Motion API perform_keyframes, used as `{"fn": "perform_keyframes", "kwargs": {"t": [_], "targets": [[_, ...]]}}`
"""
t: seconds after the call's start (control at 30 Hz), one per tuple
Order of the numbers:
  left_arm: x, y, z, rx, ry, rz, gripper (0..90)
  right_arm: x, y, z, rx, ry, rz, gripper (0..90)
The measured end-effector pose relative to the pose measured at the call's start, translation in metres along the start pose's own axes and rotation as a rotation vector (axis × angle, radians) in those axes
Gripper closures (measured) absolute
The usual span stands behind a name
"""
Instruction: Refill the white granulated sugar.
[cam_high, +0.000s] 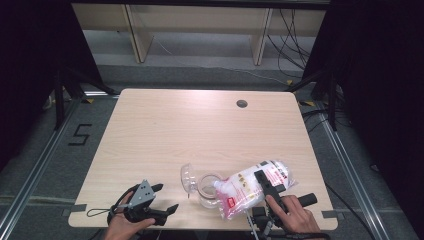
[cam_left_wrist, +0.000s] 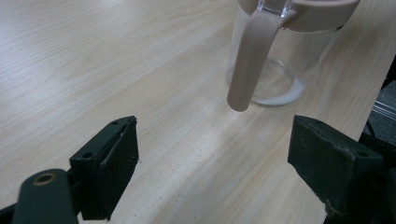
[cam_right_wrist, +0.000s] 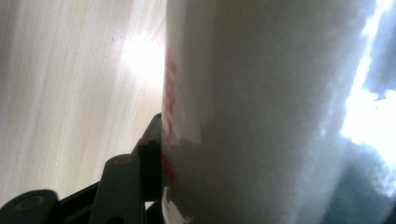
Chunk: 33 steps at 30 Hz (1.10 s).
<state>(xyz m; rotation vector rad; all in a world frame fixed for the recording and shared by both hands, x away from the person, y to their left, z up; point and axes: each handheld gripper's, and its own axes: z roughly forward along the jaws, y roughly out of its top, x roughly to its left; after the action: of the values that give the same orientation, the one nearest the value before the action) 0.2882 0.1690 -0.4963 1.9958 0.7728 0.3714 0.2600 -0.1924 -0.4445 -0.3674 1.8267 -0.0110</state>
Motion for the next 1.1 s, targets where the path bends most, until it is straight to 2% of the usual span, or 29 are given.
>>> {"fn": "perform_keyframes", "kwargs": {"t": [0.03, 0.07, 0.1, 0.13, 0.27, 0.33, 0.37, 0.4, 0.57, 0.63, 0.7, 0.73, 0.77, 0.8, 0.83, 0.93, 0.97, 1.0, 1.03, 1.07, 1.1], "targets": [[-0.0010, -0.0003, 0.0005, -0.003, -0.002, -0.009, 15.8, 0.0000, 0.0000, 0.0000, 0.000, 0.000, 0.000, 48.9], [-0.0021, -0.0007, 0.0007, -0.001, -0.002, -0.024, 15.8, -0.0020, 0.0000, -0.0003, 0.005, -0.003, -0.031, 49.0], [-0.0024, -0.0005, 0.0007, -0.004, -0.004, -0.022, 15.8, -0.0041, -0.0002, -0.0003, 0.003, 0.002, -0.038, 49.0], [-0.0026, -0.0004, 0.0007, -0.005, -0.003, -0.023, 15.8, -0.0044, -0.0013, -0.0011, 0.000, 0.002, -0.022, 49.0], [-0.0026, -0.0005, 0.0007, -0.003, -0.002, -0.021, 15.8, -0.0052, -0.0013, -0.0012, -0.011, -0.010, -0.035, 49.1], [-0.0027, -0.0005, 0.0007, -0.001, -0.002, -0.020, 15.8, -0.0031, -0.0013, -0.0018, 0.003, 0.007, -0.027, 49.1], [-0.0028, -0.0003, 0.0003, 0.003, -0.002, -0.021, 15.8, -0.0051, -0.0010, -0.0012, -0.009, -0.003, -0.040, 49.2], [-0.0027, -0.0005, 0.0007, -0.004, -0.003, -0.022, 15.8, -0.0032, -0.0016, -0.0013, -0.009, -0.004, -0.022, 49.3], [-0.0027, -0.0002, 0.0004, 0.001, -0.001, -0.022, 15.8, -0.0016, -0.0027, -0.0015, 0.004, -0.007, -0.024, 49.3], [-0.0034, 0.0000, 0.0009, -0.005, -0.002, -0.022, 15.8, -0.0046, -0.0029, -0.0018, -0.004, -0.002, -0.048, 49.4], [-0.0025, 0.0004, 0.0008, -0.004, -0.003, -0.002, 15.8, -0.0033, -0.0029, -0.0027, 0.002, -0.010, -0.031, 49.4], [-0.0026, 0.0003, 0.0008, -0.004, -0.002, -0.005, 15.8, -0.0010, -0.0026, -0.0032, 0.008, -0.010, -0.003, 49.5], [-0.0019, 0.0004, 0.0004, 0.003, 0.000, 0.004, 15.8, -0.0051, -0.0017, -0.0026, -0.009, -0.020, -0.052, 49.5], [-0.0022, 0.0003, 0.0004, 0.003, 0.000, 0.003, 15.8, -0.0027, -0.0004, -0.0042, 0.014, -0.004, -0.022, 49.5], [-0.0022, 0.0003, 0.0004, 0.003, 0.000, 0.003, 15.8, -0.0027, -0.0004, -0.0042, 0.014, -0.004, -0.022, 49.5], [-0.0031, -0.0002, 0.0012, -0.010, -0.002, -0.002, 15.8, -0.0079, 0.0000, -0.0001, -0.031, -0.028, -0.068, 49.6], [-0.0045, -0.0007, 0.0015, -0.009, -0.003, -0.025, 15.8, -0.0079, 0.0000, -0.0001, -0.031, -0.028, -0.068, 49.6], [-0.0047, -0.0008, 0.0014, -0.008, -0.002, -0.026, 15.8, -0.0088, 0.0001, 0.0006, -0.015, -0.026, -0.076, 49.7], [-0.0047, -0.0008, 0.0014, -0.008, -0.002, -0.026, 15.8, -0.0088, 0.0001, 0.0006, -0.015, -0.026, -0.076, 49.7], [-0.0034, -0.0003, 0.0006, 0.002, 0.002, -0.012, 15.8, -0.0043, -0.0011, -0.0005, 0.012, -0.019, -0.002, 49.7], [-0.0020, 0.0002, 0.0004, 0.004, 0.001, 0.008, 15.8, -0.0088, -0.0015, -0.0001, -0.001, -0.022, -0.053, 49.7]]}}
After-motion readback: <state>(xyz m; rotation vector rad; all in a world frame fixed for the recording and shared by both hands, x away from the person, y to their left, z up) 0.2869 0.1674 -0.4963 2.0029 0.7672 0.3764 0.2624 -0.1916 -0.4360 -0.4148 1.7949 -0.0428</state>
